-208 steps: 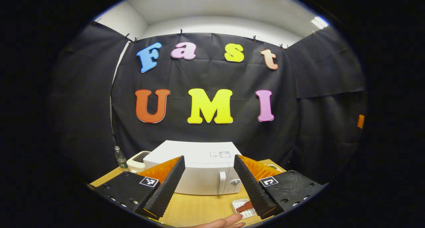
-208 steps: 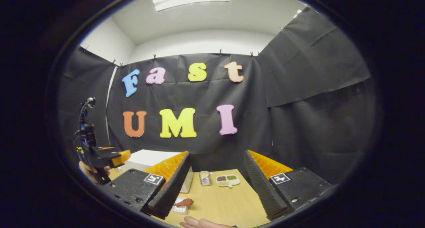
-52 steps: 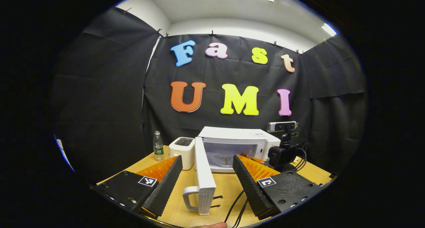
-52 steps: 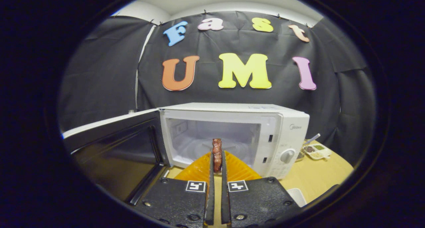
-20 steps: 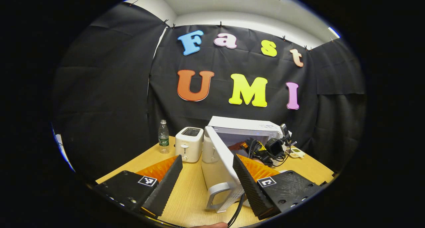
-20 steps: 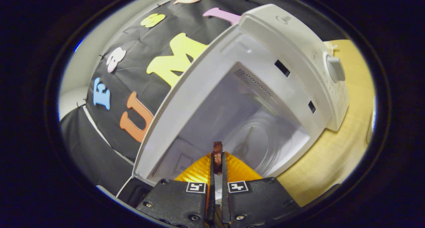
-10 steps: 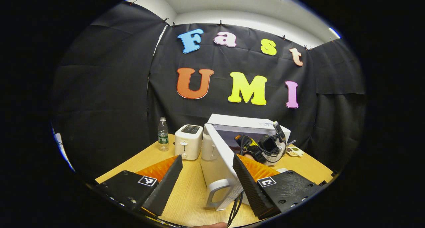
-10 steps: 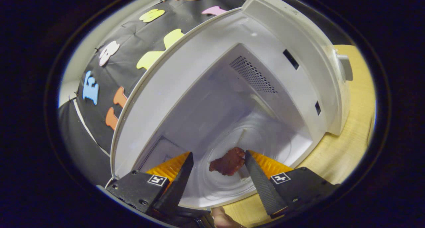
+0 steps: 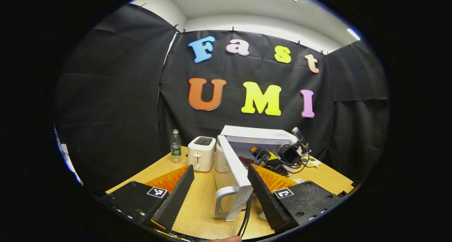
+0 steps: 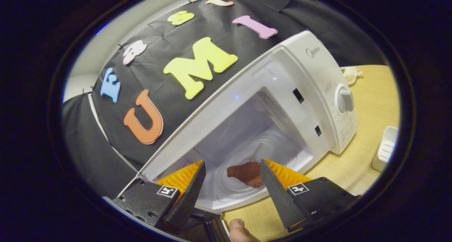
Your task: Open the microwave oven with the left hand, put the food in, and close the microwave oven.
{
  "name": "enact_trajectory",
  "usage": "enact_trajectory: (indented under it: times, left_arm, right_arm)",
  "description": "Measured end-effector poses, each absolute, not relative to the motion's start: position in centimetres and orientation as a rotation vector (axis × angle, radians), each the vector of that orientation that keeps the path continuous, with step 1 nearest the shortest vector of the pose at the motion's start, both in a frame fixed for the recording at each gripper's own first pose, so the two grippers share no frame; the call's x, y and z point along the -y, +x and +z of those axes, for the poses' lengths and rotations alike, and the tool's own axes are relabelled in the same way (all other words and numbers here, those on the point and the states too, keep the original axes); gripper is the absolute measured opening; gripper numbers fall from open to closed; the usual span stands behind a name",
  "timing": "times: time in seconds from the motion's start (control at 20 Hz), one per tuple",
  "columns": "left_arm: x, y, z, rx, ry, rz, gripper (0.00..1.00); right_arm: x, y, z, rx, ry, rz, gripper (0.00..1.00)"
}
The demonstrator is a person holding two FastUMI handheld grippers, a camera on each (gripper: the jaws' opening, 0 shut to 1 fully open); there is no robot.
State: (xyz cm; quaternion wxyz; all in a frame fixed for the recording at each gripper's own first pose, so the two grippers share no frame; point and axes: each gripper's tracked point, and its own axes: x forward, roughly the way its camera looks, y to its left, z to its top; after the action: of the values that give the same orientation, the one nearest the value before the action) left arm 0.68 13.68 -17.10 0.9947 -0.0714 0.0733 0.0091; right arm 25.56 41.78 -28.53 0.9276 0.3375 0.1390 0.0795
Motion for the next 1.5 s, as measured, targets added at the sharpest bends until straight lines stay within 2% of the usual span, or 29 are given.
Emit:
enact_trajectory:
  times: [0.15, 0.35, 0.6, 0.7, 0.85, 1.05, 1.2, 1.5]
  left_arm:
    - [-14.3, 0.2, -17.8, -0.154, -0.159, 0.033, 0.94]
    - [-14.8, -1.1, -18.6, -0.164, -0.187, 0.05, 0.94]
    - [-14.0, -3.4, -17.7, -0.14, -0.2, 0.034, 0.94]
    - [-13.7, -4.4, -16.9, -0.116, -0.187, 0.027, 0.94]
    - [-13.3, -5.2, -16.2, -0.097, -0.17, 0.02, 0.94]
    - [-13.3, -5.4, -16.9, -0.102, -0.165, 0.013, 0.94]
    - [-13.9, -5.2, -18.1, -0.12, -0.138, 0.008, 0.94]
    - [-15.7, -3.5, -21.2, -0.152, -0.091, 0.023, 0.93]
  right_arm:
    - [-39.7, 23.4, -26.1, -0.231, 0.626, 0.181, 0.98]
    - [-35.4, 21.2, -22.7, -0.118, 0.484, 0.122, 0.98]
    - [-30.3, 20.6, -25.8, -0.153, 0.318, -0.037, 0.98]
    - [-30.0, 19.9, -27.3, -0.195, 0.317, -0.019, 0.99]
    - [-28.1, 17.9, -25.7, -0.165, 0.353, -0.019, 0.99]
    - [-26.5, 14.1, -19.9, -0.085, 0.307, 0.045, 0.98]
    - [-24.9, 10.6, -16.2, -0.099, 0.239, 0.108, 0.98]
    - [-17.6, 1.7, -5.9, -0.02, 0.203, 0.183, 0.98]
